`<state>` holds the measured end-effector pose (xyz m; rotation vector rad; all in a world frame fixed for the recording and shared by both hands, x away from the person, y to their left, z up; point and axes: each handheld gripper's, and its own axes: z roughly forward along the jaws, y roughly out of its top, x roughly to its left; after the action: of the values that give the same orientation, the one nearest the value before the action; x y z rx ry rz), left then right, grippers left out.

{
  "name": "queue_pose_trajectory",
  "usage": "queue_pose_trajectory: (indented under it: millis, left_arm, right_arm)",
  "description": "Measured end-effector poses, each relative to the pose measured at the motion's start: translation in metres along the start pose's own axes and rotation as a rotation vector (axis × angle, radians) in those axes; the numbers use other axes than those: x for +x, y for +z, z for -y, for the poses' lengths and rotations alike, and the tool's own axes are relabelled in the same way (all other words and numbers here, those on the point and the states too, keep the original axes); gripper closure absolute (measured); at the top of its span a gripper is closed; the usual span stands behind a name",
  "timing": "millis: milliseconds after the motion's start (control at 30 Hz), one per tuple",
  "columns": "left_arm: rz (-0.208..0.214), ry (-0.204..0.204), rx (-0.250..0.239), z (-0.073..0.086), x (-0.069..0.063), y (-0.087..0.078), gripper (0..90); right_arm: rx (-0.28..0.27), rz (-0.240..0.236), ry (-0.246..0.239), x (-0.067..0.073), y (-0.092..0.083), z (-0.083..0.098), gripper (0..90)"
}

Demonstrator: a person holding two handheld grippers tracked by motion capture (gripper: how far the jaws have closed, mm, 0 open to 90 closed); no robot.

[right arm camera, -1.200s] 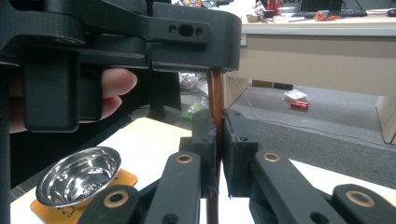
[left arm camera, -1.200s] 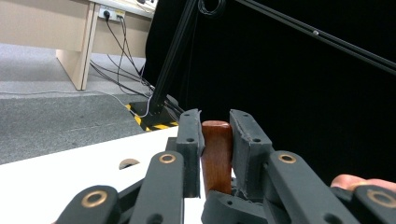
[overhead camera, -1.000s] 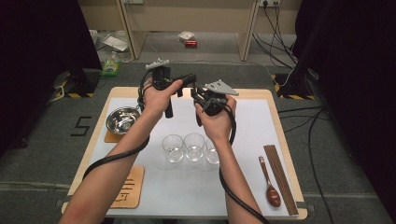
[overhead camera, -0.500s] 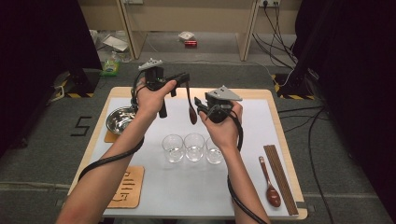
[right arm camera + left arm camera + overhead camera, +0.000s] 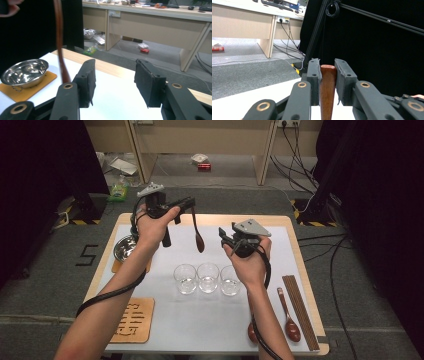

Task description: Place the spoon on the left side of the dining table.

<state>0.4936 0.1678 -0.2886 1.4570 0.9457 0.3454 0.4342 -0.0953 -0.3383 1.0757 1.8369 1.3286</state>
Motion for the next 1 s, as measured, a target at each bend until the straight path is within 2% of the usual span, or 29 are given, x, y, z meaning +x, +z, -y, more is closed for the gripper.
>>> queue_pose_trajectory:
  millis: [333, 500, 667, 867, 1000]
  left_arm:
    - [-0.040, -0.010, -0.014, 0.002, 0.017, -0.023, 74.5]
    - [-0.056, -0.020, -0.022, 0.005, 0.025, -0.033, 74.5]
    - [-0.073, -0.014, -0.029, 0.005, 0.030, -0.043, 74.5]
    - [-0.099, 0.011, -0.039, 0.004, 0.033, -0.056, 74.5]
    - [-0.118, 0.009, -0.039, 0.008, 0.036, -0.065, 74.5]
  right_arm:
    - [0.029, 0.054, -0.002, -0.022, -0.028, 0.026, 51.7]
    - [0.048, 0.083, 0.020, -0.030, -0.037, 0.040, 51.6]
    - [0.065, 0.103, 0.033, -0.033, -0.044, 0.052, 51.0]
    - [0.061, 0.122, 0.046, -0.037, -0.054, 0.063, 50.4]
    - [0.067, 0.127, 0.061, -0.037, -0.059, 0.070, 49.5]
